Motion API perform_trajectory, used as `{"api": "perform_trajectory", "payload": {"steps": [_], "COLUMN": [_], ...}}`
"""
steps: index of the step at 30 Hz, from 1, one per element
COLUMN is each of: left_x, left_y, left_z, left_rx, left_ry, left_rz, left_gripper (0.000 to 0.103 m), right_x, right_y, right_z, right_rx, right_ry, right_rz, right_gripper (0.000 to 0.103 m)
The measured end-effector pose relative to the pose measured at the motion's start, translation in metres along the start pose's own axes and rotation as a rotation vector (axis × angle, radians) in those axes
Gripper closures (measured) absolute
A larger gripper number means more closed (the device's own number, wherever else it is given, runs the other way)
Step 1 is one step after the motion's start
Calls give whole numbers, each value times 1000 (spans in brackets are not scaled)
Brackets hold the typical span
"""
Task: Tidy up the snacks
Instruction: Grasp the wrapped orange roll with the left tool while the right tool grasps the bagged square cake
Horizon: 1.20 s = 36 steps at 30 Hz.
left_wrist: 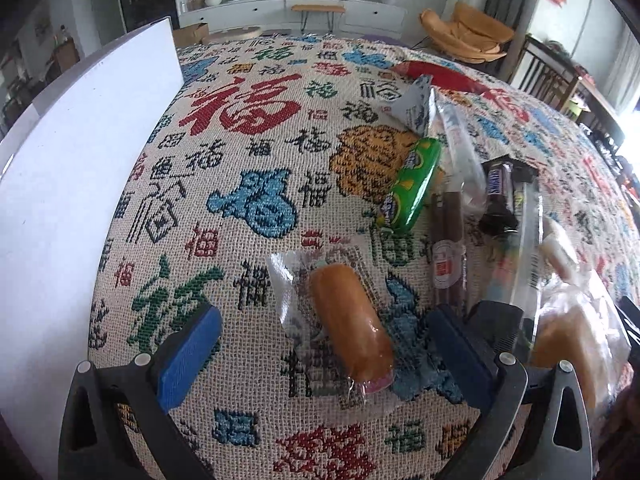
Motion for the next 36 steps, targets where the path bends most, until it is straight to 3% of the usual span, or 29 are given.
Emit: {"api": "perform_trajectory", "payload": {"steps": [2, 3, 4, 5, 9, 17, 20, 22, 25, 28, 31, 36], "left_x": [-1, -2, -3, -5, -15, -71, -87, -93, -95, -93, -94, -94], "left_y": [4, 5, 3, 4, 8, 15, 14, 13, 6, -3, -6, -6], "left_z": [-2, 1, 5, 9, 25, 66, 87, 96, 104, 113, 126, 147], "left_rx": [42, 57, 43, 48, -27, -178, -228, -242, -274, -315, -342, -380], "left_ry": [-18, -33, -54, -66, -54, -75, -110, -127, -144, -160, -181, -217], "left_rz": [16, 5, -10, -32, -74, -4, 12, 8, 5, 4, 0, 4], "left_gripper": [7, 19, 40, 49, 63, 64, 64, 64, 64, 64, 64, 64], "right_x": [-1, 0, -1, 0, -1, 0, 0, 7, 23, 21, 2, -12], "right_y": [0, 0, 0, 0, 0, 0, -4, 3, 54, 113, 148, 150], "right_z": [0, 0, 0, 0, 0, 0, 11, 43, 97, 112, 87, 66], "right_rx": [0, 0, 0, 0, -1, 5, 97, 203, 320, 273, 126, 230], "right_ry": [0, 0, 0, 0, 0, -1, 49, 50, 18, 32, 78, 175], "right_rz": [0, 0, 0, 0, 1, -2, -74, -154, -61, 114, 279, 180], "right_gripper": [12, 12, 12, 12, 12, 12, 14, 14, 14, 14, 14, 14]}}
Point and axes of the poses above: each gripper's, at about its wrist camera, not at the fingertips, and z roughly against the way its jaws point, y to its left, x to its top, the point moved 10 cm from there along -z, roughly the way its jaws point, and after that the axes turned 10 degrees about -x, right-handed, at the moved point
